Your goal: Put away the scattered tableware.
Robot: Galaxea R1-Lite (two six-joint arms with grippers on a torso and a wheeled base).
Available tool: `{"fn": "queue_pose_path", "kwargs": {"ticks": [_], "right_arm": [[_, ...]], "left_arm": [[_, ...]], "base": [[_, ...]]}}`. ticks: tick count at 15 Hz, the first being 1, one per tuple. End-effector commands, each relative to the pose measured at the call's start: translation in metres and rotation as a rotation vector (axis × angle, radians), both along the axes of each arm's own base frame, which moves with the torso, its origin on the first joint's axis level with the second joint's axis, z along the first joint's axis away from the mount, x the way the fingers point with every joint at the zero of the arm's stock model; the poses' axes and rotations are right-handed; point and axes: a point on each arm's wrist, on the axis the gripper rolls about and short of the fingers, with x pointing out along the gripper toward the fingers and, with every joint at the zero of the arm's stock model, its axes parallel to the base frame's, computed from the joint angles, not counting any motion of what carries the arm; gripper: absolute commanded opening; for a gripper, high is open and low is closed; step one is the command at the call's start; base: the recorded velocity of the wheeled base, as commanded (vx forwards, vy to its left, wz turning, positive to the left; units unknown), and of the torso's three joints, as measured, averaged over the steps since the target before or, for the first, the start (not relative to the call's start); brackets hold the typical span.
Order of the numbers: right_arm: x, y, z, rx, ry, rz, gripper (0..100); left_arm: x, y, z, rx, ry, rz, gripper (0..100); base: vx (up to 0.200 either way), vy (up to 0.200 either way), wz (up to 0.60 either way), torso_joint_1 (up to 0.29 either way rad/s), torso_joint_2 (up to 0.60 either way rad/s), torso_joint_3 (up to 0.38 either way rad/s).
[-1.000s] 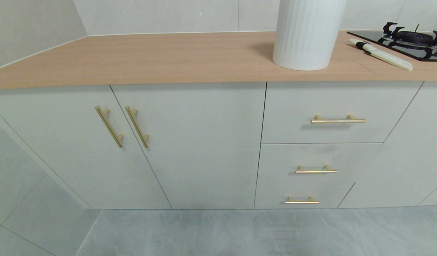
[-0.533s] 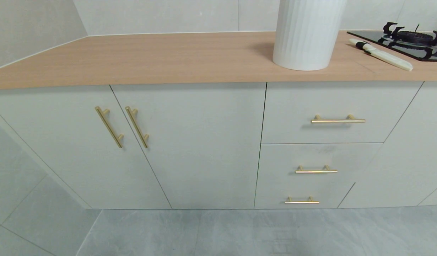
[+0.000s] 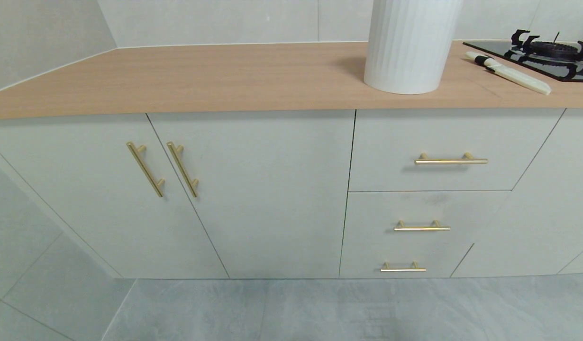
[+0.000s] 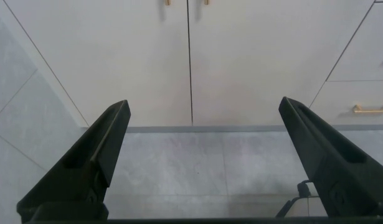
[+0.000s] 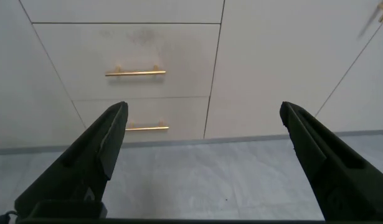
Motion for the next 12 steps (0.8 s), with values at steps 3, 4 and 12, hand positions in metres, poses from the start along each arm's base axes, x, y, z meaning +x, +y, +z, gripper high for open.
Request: {"fn": "queue_pose_path", "kwargs": {"ticks": [3,4,12], "right_arm": [[0.0006,0.0023,-0.0059,0.009,0.062,0.098,100],[0.0007,0.0026,-0.0054,0.007,0.055,0.115,100],[0.0006,0.0025,-0.0055,0.015,0.053,0.111,100]], "left_arm": [[0.0,0.0,0.0,0.01,0.001,0.0,100],[0.0,0.0,0.0,0.011,0.001,0.0,100],[0.0,0.0,0.0002,0.005,0.0,0.0,100]], "base": [[0.0,0.0,0.0,0.0,0.0,0.0],[0.0,0.0,0.0,0.0,0.0,0.0],[0.075,0.0,0.0,0.001,0.0,0.002]]}}
